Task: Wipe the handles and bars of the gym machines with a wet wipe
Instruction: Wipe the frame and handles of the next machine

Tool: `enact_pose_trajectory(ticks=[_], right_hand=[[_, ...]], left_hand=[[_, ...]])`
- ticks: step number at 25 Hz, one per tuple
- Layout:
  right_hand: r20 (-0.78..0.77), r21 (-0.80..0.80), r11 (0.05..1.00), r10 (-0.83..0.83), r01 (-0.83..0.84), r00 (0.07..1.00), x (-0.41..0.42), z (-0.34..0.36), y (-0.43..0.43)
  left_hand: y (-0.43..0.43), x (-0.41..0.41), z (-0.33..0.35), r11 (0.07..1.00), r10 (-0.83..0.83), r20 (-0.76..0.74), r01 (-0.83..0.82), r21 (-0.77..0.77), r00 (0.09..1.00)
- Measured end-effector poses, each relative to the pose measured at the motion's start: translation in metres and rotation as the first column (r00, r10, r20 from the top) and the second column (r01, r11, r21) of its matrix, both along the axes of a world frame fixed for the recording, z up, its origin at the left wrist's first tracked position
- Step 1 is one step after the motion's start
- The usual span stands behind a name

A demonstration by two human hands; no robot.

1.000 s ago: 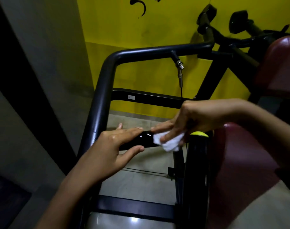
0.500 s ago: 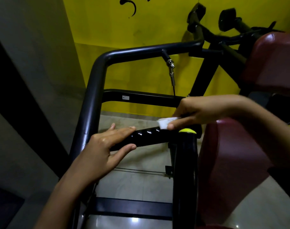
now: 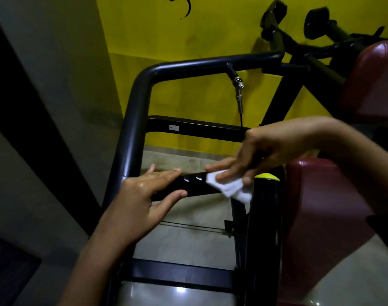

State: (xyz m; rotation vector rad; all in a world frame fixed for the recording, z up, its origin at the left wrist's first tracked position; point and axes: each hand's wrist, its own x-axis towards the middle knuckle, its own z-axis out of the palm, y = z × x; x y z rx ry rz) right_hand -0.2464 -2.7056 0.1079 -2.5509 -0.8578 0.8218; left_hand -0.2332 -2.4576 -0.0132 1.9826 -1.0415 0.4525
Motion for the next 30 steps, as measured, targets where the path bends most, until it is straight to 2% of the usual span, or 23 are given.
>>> enact_pose_trajectory(ticks=[2, 5, 7, 10, 13, 15, 18, 21, 25, 27, 30], right_hand=[[0.024, -0.046, 0.997, 0.055, -0.054, 0.998, 0.000, 0.005, -0.010], [0.149, -0.153, 0.980, 0.152, -0.129, 0.977, 0.019, -0.012, 0.023], [0.246, -0.092, 0.982, 0.181, -0.163, 0.952, 0.030, -0.038, 0.053], [0.335, -0.020, 0.995, 0.103, -0.102, 0.937, 0.026, -0.046, 0.075], [0.253, -0.003, 0.999, 0.047, -0.047, 0.966, 0.025, -0.024, 0.061], [0.204, -0.037, 0.996, 0.081, -0.075, 0.976, 0.030, -0.016, 0.062], [0.205, -0.035, 0.991, 0.133, -0.129, 0.970, 0.036, -0.036, 0.090], [0.189, -0.035, 0.998, 0.065, -0.059, 0.980, 0.038, -0.040, 0.094], [-0.024, -0.138, 0.990, 0.002, -0.005, 1.000, 0.033, -0.008, 0.066], [-0.004, -0.158, 0.987, 0.025, -0.025, 1.000, 0.033, -0.015, 0.072], [0.145, -0.107, 0.993, 0.074, -0.058, 0.987, 0.034, -0.038, 0.090]], left_hand=[[0.006, 0.000, -0.001, 0.999, 0.038, 0.008, -0.039, 0.022, 0.999], [0.024, 0.002, -0.004, 0.995, 0.072, -0.006, -0.071, 0.073, 0.997], [0.038, 0.004, -0.003, 0.994, 0.086, -0.071, -0.081, 0.077, 0.994], [0.047, 0.002, -0.004, 0.997, 0.081, -0.116, -0.079, 0.023, 0.990], [0.042, -0.003, -0.009, 0.989, 0.148, -0.059, -0.147, 0.026, 0.987], [0.040, -0.006, -0.010, 0.982, 0.190, -0.043, -0.190, 0.000, 0.981], [0.041, -0.005, -0.008, 0.983, 0.175, -0.058, -0.178, -0.036, 0.983], [0.041, -0.004, -0.006, 0.987, 0.156, -0.067, -0.158, -0.027, 0.985], [0.040, -0.003, -0.005, 0.984, 0.174, -0.075, -0.175, -0.014, 0.982], [0.039, -0.003, -0.003, 0.985, 0.168, -0.075, -0.170, -0.019, 0.983], [0.037, -0.004, -0.001, 0.985, 0.171, -0.058, -0.172, -0.022, 0.984]])
